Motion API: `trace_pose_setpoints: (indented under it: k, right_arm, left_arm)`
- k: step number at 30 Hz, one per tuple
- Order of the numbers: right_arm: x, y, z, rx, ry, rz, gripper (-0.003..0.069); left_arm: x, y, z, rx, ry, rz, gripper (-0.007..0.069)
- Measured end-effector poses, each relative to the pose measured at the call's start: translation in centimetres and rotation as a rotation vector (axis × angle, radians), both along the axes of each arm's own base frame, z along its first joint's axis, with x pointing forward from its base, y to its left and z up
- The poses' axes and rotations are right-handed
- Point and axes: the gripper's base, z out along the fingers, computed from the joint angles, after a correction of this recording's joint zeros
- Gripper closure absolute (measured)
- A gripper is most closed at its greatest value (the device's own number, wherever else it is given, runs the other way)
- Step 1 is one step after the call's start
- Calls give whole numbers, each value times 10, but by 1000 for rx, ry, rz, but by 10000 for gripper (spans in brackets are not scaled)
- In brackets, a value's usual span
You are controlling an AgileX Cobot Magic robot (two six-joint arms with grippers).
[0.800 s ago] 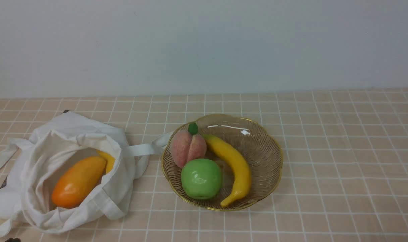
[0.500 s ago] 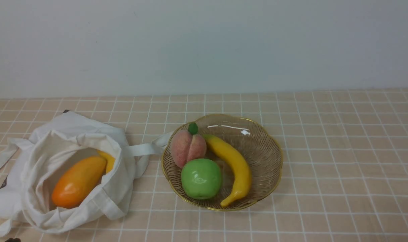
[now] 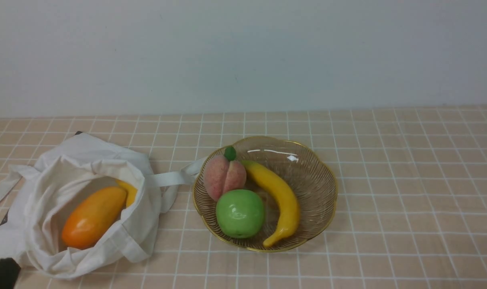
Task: Take the fruit out of the bag on the brown coffee tablecloth and place them on the plate.
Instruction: 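Reach into the cloth bag and grasp the fruit inside with the left gripper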
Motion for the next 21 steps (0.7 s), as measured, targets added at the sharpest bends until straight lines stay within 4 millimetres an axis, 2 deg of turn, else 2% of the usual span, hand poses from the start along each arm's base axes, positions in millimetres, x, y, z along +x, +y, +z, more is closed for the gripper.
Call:
trace_pose_setpoints:
  k: [1, 2, 5, 6, 8, 10, 11, 12, 14, 15, 16, 17, 18, 20, 21]
  right_arm:
    - [0, 0, 0, 0, 0, 0, 676]
    - [0, 0, 0, 0, 0, 0, 676]
    - [0, 0, 0, 0, 0, 0, 676]
    - [0, 0, 0, 0, 0, 0, 676]
    - [0, 0, 0, 0, 0, 0, 676]
    - [0, 0, 0, 0, 0, 0, 676]
    - [0, 0, 0, 0, 0, 0, 676]
    - [0, 0, 0, 0, 0, 0, 676]
    - [0, 0, 0, 0, 0, 0, 676]
    - [0, 0, 0, 0, 0, 0, 676]
    - [0, 0, 0, 0, 0, 0, 676]
    - [0, 0, 0, 0, 0, 0, 676]
    - [0, 0, 0, 0, 0, 0, 676]
    - [0, 0, 0, 0, 0, 0, 676]
    - [0, 0, 0, 0, 0, 0, 676]
  left_arm:
    - [0, 1, 6, -39, -57, 8, 632]
    - [0, 3, 19, -104, -203, 29, 632]
    - [-7, 9, 44, -192, -469, 70, 632]
    - [-13, 12, 62, -264, -558, 73, 632]
    - [-21, 11, 100, -309, -595, 46, 632]
    - [-24, 5, 149, -236, -478, -1, 632]
    - [-24, 5, 149, -236, -478, -1, 632]
    - [-10, -2, 168, -118, -207, -34, 632]
    - [8, -7, 181, 0, 173, -68, 632]
    - [8, -7, 181, 0, 173, -68, 632]
    - [31, -9, 179, 73, 426, -83, 632]
    - [45, -9, 177, 145, 598, -97, 632]
    - [58, -9, 173, 195, 704, -107, 632]
    - [74, -8, 166, 251, 800, -119, 632]
    - [89, -8, 159, 298, 877, -136, 632]
